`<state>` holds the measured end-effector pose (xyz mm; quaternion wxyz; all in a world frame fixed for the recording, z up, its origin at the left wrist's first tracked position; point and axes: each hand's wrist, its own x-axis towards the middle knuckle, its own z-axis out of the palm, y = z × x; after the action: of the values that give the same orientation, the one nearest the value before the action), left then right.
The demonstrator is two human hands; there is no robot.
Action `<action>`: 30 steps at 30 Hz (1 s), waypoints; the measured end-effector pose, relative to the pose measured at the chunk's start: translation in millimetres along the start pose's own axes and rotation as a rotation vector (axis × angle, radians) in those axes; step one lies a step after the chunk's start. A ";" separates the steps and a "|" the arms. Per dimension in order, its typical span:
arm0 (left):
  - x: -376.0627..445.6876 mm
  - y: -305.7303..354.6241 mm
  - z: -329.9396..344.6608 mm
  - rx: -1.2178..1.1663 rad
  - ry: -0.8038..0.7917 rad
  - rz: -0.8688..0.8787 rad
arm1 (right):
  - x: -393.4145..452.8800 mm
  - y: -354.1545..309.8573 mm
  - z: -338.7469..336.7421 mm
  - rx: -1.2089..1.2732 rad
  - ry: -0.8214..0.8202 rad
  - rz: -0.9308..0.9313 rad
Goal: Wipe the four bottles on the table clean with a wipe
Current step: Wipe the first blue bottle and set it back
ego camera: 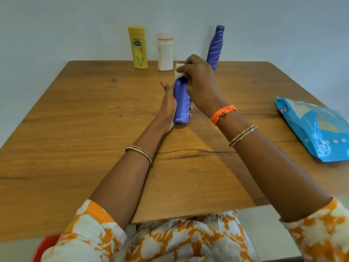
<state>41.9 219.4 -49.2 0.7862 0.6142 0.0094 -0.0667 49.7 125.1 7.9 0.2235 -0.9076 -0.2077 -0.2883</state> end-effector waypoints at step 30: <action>-11.0 0.9 -3.4 -0.081 -0.072 0.063 | -18.8 -3.6 -7.0 -0.097 -0.110 -0.043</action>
<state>31.3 223.9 -48.1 0.8121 0.5790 -0.0358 -0.0636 30.8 119.7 2.5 0.1613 -0.9271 -0.2251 -0.2524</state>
